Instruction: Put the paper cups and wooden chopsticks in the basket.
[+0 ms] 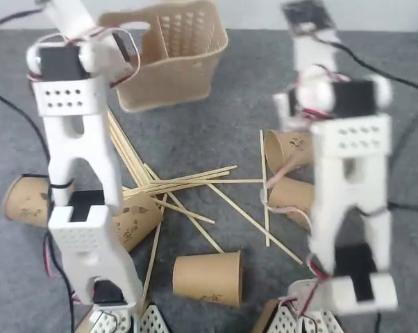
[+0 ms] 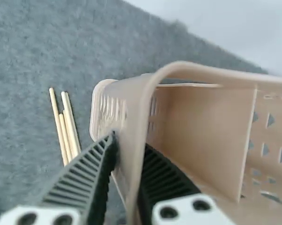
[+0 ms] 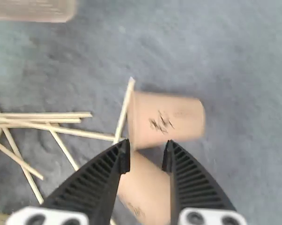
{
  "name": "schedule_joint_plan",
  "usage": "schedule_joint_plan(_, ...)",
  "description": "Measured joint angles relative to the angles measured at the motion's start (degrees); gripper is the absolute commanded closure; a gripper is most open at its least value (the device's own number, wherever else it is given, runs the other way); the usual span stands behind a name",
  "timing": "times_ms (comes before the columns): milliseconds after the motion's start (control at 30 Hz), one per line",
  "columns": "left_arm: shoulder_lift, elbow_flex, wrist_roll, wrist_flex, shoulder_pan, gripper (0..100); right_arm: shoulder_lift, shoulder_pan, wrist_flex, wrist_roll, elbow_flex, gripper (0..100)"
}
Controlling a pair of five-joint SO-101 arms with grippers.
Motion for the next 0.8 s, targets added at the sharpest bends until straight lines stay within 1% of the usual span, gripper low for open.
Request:
schedule_joint_plan(167, 0.0, 8.7, -4.1, -0.1, 2.9, 99, -14.1, 5.7, -0.1, 0.4, 17.1, 87.6)
schedule_joint_plan(233, 0.0, 11.5, -6.3, -0.3, 4.7, 99, -19.4, 8.1, -0.5, 1.7, 24.8, 87.6)
schedule_joint_plan(333, 0.0, 12.4, -9.1, -0.3, 7.6, 99, -27.4, 11.4, -4.6, 6.1, 36.0, 87.6)
schedule_joint_plan(400, 0.0, 12.4, -9.5, -0.3, 9.2, 99, -32.5, 13.6, -8.0, 8.4, 43.5, 87.6)
schedule_joint_plan(500, 0.0, 12.4, -9.6, 0.0, 9.9, 99, -39.3, 17.4, -13.1, 10.8, 54.2, 87.6)
schedule_joint_plan(633, 0.0, 12.4, -9.9, 0.2, 9.8, 99, -45.3, 21.1, -19.2, 13.9, 66.5, 87.6)
schedule_joint_plan(800, 0.0, 12.4, -9.9, 0.2, 9.8, 99, -46.1, 22.3, -24.4, 17.2, 75.9, 87.6)
